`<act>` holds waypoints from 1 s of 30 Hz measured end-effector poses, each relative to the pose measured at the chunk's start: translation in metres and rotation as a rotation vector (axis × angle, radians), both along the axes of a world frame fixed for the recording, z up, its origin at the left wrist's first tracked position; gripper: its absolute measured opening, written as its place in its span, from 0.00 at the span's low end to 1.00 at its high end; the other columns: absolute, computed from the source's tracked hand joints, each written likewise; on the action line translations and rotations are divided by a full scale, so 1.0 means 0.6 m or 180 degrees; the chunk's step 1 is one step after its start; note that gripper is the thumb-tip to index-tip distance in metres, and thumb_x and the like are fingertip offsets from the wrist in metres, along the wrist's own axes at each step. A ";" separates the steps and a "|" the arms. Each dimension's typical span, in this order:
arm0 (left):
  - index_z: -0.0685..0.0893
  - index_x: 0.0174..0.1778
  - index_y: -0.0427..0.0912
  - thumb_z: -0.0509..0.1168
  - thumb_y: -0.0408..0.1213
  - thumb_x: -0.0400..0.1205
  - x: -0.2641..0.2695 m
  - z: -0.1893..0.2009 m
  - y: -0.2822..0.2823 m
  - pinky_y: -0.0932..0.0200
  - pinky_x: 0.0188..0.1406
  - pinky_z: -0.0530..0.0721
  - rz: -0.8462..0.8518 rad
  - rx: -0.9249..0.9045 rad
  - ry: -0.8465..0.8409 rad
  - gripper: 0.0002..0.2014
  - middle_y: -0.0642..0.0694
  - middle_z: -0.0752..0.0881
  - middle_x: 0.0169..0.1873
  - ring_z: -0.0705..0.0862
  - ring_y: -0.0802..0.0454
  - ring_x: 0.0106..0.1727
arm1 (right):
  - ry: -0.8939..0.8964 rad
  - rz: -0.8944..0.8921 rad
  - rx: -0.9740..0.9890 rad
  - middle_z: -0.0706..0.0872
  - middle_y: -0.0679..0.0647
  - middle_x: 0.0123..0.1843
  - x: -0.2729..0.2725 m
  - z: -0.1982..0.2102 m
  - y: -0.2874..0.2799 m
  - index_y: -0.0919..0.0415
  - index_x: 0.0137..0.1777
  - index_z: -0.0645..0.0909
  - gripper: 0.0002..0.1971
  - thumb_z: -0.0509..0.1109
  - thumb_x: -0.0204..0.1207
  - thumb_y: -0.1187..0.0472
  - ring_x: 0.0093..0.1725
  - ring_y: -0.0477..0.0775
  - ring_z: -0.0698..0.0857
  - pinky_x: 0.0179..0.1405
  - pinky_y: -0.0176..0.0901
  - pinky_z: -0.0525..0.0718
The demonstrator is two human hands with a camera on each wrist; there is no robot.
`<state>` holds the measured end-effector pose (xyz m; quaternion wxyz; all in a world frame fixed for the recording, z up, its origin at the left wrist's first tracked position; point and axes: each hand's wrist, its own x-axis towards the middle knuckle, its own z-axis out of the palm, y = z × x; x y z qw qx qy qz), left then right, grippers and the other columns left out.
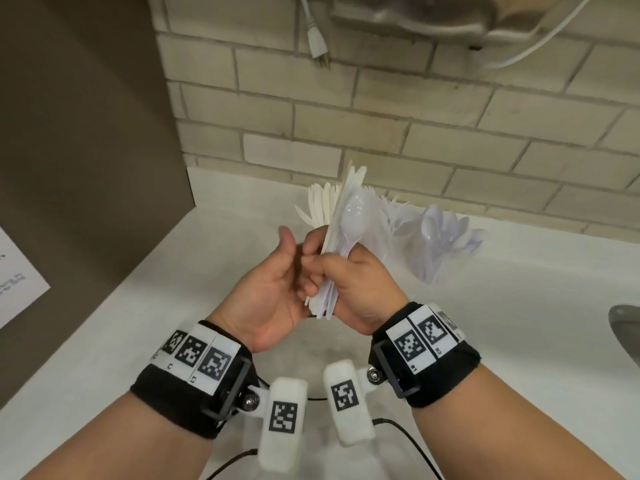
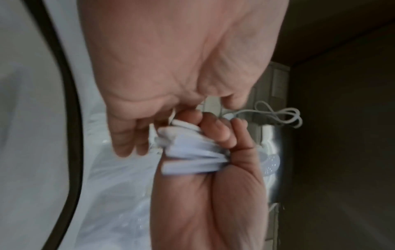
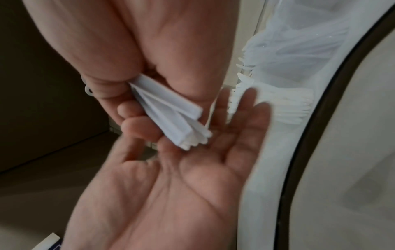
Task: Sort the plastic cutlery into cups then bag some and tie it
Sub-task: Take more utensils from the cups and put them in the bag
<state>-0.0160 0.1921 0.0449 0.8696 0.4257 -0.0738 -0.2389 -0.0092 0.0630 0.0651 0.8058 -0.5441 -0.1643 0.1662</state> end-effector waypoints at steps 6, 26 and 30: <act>0.86 0.59 0.39 0.72 0.40 0.73 -0.005 0.047 0.008 0.52 0.46 0.89 -0.0273 0.1311 -0.1098 0.19 0.38 0.89 0.54 0.89 0.44 0.50 | 0.0350 0.0830 -0.0430 0.69 0.53 0.18 -0.026 -0.006 0.000 0.61 0.24 0.75 0.12 0.61 0.65 0.75 0.19 0.49 0.74 0.28 0.43 0.80; 0.75 0.30 0.42 0.60 0.51 0.80 -0.008 0.043 -0.008 0.55 0.43 0.86 0.0879 0.0860 -0.0686 0.18 0.47 0.75 0.19 0.90 0.44 0.45 | -0.0026 0.0532 -0.1508 0.76 0.53 0.22 -0.033 -0.014 0.008 0.58 0.24 0.76 0.13 0.64 0.70 0.60 0.26 0.52 0.75 0.33 0.40 0.75; 0.71 0.29 0.44 0.59 0.43 0.86 0.008 0.037 -0.001 0.52 0.37 0.88 0.1762 0.0267 -0.0087 0.18 0.48 0.66 0.18 0.79 0.50 0.24 | -0.0687 -0.0099 -0.2624 0.85 0.42 0.35 -0.013 -0.004 -0.008 0.59 0.43 0.86 0.09 0.79 0.68 0.56 0.32 0.37 0.80 0.38 0.31 0.78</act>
